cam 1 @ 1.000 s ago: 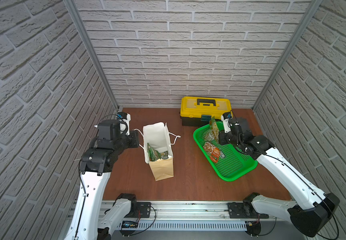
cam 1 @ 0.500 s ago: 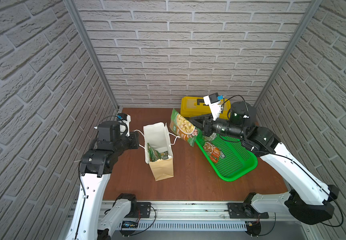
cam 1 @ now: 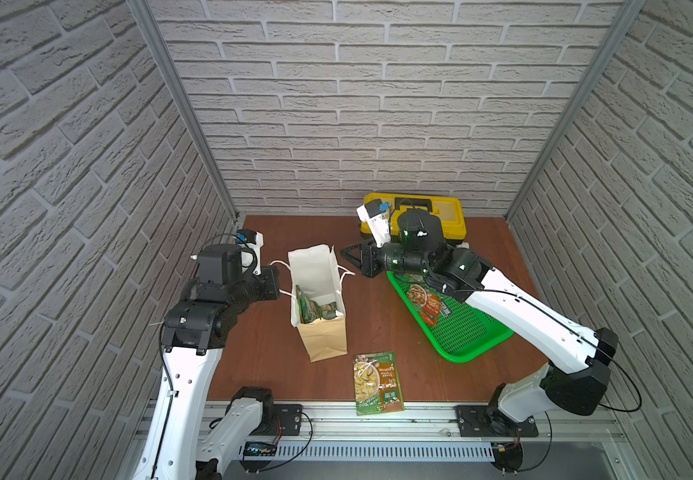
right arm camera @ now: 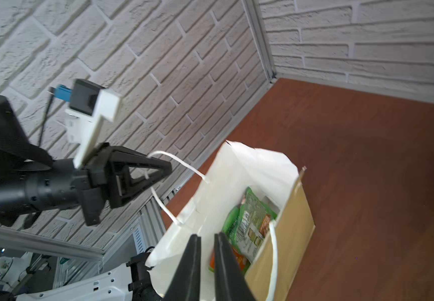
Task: Place the condiment packets inside the bag
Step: Pick up the condiment packet from the center of the board.
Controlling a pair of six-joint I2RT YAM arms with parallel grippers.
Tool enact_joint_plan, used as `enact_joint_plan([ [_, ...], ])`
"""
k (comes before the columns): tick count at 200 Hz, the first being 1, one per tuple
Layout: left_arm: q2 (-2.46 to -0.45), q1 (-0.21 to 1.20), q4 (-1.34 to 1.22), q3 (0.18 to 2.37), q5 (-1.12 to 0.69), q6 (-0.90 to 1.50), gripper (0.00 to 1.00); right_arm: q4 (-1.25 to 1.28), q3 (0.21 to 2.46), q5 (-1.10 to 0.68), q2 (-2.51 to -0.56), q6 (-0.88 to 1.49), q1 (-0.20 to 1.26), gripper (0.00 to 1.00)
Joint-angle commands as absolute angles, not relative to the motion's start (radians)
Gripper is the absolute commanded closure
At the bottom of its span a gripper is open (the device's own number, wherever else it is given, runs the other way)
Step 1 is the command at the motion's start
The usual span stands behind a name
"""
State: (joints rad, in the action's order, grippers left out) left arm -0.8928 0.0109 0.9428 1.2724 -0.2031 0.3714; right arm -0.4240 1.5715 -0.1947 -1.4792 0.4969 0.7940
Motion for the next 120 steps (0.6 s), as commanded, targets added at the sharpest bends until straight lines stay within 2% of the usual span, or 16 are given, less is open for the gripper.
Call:
enact_joint_plan([
  [1,-0.881,0.005,0.893,1.256,-0.219,0.379,0.93,-0.494,1.395,-0.081,-1.319,0.461,0.749,0.72],
  [9,-0.880,0.005,0.890,1.254,-0.219,0.380,0.93,-0.521,1.320,-0.069,-1.267,0.450,0.751,0.69],
  [19,-0.885,0.006,0.890,1.253,-0.218,0.379,0.93,-0.538,1.227,-0.063,-1.203,0.452,0.750,0.60],
  [34,-0.885,0.005,0.886,1.249,-0.216,0.381,0.93,-0.566,1.093,-0.067,-1.117,0.468,0.757,0.51],
  [59,-0.885,0.004,0.883,1.247,-0.215,0.380,0.93,-0.569,0.890,-0.088,-1.046,0.524,0.800,0.39],
  [83,-0.883,0.003,0.883,1.248,-0.212,0.379,0.93,-0.570,0.778,-0.041,-1.061,0.550,0.914,0.27],
  [110,-0.889,0.004,0.880,1.247,-0.213,0.377,0.93,-0.569,0.745,0.067,-1.154,0.532,1.068,0.01],
  [120,-0.890,0.003,0.880,1.245,-0.213,0.376,0.93,-0.565,0.752,0.096,-1.210,0.527,1.114,0.00],
])
